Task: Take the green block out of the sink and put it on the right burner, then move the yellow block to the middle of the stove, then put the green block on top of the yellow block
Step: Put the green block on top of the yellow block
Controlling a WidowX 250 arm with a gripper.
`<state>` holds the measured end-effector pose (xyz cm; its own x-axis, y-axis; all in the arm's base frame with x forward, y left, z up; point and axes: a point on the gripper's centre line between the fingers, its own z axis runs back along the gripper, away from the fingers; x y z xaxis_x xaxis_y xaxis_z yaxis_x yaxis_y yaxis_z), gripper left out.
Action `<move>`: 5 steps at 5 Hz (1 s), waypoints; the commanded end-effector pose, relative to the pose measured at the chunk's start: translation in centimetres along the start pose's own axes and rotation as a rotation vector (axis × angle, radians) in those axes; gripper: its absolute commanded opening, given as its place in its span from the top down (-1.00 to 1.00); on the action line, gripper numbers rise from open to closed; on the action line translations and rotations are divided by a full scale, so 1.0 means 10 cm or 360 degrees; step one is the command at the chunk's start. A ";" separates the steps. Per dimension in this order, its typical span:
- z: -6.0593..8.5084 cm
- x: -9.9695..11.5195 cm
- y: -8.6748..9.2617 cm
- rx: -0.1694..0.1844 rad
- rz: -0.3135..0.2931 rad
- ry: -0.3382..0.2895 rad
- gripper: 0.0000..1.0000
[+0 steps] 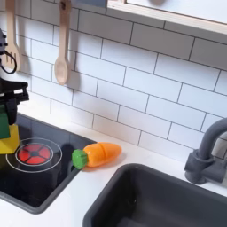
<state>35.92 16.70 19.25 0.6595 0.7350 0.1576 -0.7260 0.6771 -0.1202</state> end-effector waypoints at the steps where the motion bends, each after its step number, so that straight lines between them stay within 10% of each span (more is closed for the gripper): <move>1: -0.01 0.03 0.00 -0.0004 0.0034 -0.0007 -1.00; 5: 0.14 0.02 -0.10 -0.0040 0.0031 -0.0031 -1.00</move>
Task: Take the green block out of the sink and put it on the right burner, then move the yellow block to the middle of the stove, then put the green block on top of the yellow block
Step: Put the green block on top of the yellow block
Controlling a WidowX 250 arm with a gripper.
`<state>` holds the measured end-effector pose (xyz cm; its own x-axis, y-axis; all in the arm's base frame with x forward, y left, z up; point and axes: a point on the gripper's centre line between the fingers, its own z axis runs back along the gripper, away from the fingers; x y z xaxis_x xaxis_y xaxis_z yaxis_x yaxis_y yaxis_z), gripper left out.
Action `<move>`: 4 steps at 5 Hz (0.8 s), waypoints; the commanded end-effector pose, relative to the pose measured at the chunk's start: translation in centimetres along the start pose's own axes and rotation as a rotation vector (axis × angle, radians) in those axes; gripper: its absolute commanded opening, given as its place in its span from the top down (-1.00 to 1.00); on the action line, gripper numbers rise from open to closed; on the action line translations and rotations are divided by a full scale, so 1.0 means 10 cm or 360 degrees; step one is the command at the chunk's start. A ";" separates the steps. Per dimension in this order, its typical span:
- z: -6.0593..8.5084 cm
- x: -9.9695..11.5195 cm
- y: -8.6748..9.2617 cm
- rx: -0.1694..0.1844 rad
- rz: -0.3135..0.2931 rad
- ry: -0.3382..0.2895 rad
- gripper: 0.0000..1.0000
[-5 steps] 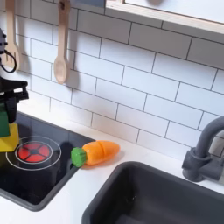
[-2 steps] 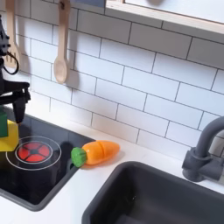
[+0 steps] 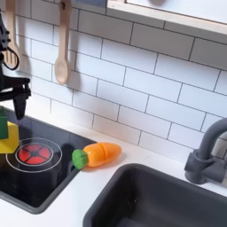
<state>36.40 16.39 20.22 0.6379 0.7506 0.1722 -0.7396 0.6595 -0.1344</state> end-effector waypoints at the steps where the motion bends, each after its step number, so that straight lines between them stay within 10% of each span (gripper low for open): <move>1: 0.04 -0.04 -0.05 -0.0030 -0.0038 0.0006 -1.00; 4: 0.12 0.04 -0.08 -0.0071 -0.0004 0.0002 -1.00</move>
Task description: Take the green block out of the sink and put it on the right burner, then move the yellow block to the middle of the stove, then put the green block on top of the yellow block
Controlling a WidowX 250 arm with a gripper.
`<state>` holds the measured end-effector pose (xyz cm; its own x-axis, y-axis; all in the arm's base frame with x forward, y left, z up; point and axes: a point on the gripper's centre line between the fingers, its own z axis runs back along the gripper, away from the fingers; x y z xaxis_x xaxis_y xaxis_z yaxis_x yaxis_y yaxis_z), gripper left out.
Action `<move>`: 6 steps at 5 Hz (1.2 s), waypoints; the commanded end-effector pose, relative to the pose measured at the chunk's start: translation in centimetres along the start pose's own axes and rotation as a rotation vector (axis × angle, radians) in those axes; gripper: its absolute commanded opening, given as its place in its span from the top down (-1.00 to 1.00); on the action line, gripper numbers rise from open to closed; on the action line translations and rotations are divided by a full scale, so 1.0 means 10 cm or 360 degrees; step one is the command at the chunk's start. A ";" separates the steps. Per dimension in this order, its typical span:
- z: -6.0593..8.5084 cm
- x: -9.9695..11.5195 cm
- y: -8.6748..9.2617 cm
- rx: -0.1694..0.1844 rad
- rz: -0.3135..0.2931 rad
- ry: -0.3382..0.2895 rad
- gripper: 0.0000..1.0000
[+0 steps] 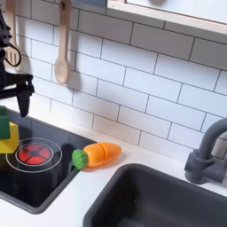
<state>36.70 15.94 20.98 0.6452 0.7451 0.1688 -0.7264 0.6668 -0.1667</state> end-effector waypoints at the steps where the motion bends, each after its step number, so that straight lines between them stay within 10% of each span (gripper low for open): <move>1: 0.09 0.09 -0.04 -0.0026 0.0040 -0.0029 -1.00; 6: 0.21 0.38 -0.06 -0.0058 0.0169 -0.0057 -1.00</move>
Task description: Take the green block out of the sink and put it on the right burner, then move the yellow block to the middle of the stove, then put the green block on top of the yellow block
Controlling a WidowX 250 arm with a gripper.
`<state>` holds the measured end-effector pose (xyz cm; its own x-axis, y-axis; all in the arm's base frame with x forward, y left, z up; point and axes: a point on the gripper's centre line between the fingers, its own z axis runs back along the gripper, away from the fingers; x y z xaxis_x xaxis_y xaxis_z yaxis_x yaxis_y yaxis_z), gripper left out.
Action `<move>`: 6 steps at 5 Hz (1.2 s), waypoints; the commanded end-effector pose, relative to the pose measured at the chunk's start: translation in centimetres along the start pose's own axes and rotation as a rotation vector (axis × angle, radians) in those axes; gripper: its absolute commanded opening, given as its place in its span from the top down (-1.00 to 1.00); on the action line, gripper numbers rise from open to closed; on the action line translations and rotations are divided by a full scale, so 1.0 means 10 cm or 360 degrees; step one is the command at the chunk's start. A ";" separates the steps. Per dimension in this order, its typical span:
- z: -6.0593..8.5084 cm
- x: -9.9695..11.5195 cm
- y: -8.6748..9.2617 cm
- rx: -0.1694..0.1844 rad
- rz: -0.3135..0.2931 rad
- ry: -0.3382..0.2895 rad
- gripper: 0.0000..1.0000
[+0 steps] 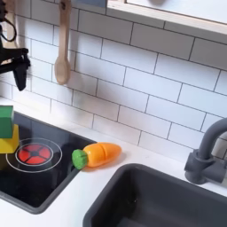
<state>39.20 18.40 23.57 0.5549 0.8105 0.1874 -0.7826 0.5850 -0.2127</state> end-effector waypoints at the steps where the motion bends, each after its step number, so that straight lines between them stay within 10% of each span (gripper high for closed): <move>1: 0.01 -0.04 0.02 0.0005 -0.0009 0.0018 -1.00; 6: -0.13 -0.10 0.17 0.0050 -0.0056 0.0064 -1.00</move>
<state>37.69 18.60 21.70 0.5932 0.7904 0.1528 -0.7709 0.6124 -0.1750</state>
